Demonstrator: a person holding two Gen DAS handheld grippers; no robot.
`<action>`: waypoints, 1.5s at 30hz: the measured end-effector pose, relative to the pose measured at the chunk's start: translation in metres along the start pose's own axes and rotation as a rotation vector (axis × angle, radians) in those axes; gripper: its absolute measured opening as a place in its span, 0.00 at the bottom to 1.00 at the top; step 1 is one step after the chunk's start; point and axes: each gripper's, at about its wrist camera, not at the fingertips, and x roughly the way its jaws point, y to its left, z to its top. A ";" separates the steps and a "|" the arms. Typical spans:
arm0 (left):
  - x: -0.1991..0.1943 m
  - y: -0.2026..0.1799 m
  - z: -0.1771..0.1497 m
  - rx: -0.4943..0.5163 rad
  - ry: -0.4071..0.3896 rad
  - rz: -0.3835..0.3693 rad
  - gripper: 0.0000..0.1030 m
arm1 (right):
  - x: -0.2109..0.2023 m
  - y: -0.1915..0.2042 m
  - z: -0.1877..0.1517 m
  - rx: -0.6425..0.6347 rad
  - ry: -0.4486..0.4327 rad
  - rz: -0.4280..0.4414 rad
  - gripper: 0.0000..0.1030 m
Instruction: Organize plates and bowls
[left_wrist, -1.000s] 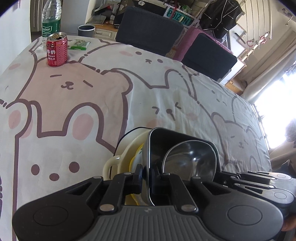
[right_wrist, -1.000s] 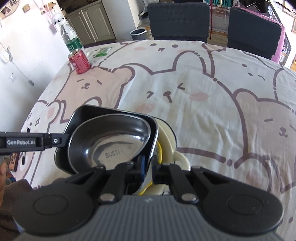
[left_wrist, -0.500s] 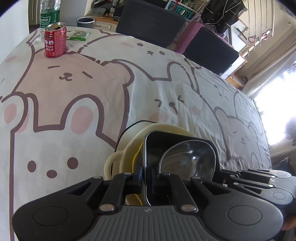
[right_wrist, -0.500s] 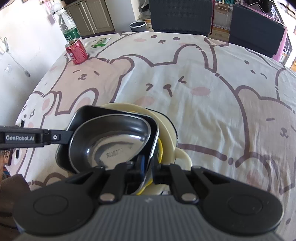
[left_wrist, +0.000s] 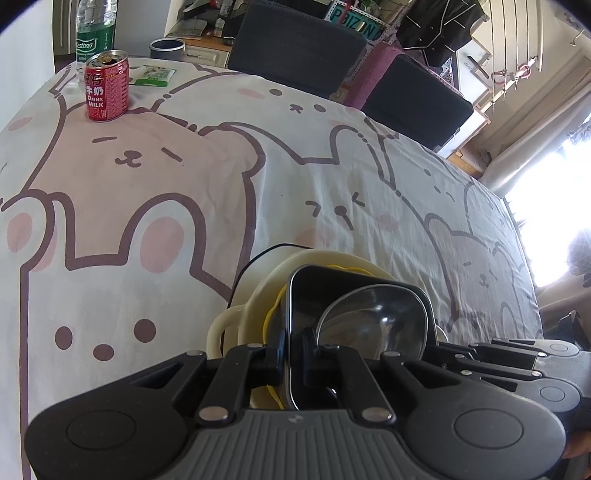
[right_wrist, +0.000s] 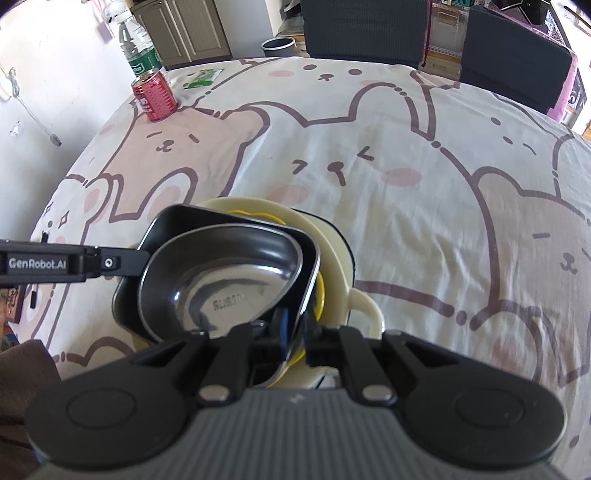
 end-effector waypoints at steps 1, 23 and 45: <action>0.000 0.000 0.000 0.000 0.002 0.000 0.09 | 0.000 0.000 0.000 -0.003 0.000 0.000 0.10; -0.052 -0.001 0.003 0.037 -0.177 0.125 1.00 | -0.058 -0.016 -0.005 0.024 -0.216 -0.065 0.72; -0.185 -0.054 -0.080 0.231 -0.628 0.110 1.00 | -0.198 0.008 -0.101 0.075 -0.774 -0.130 1.00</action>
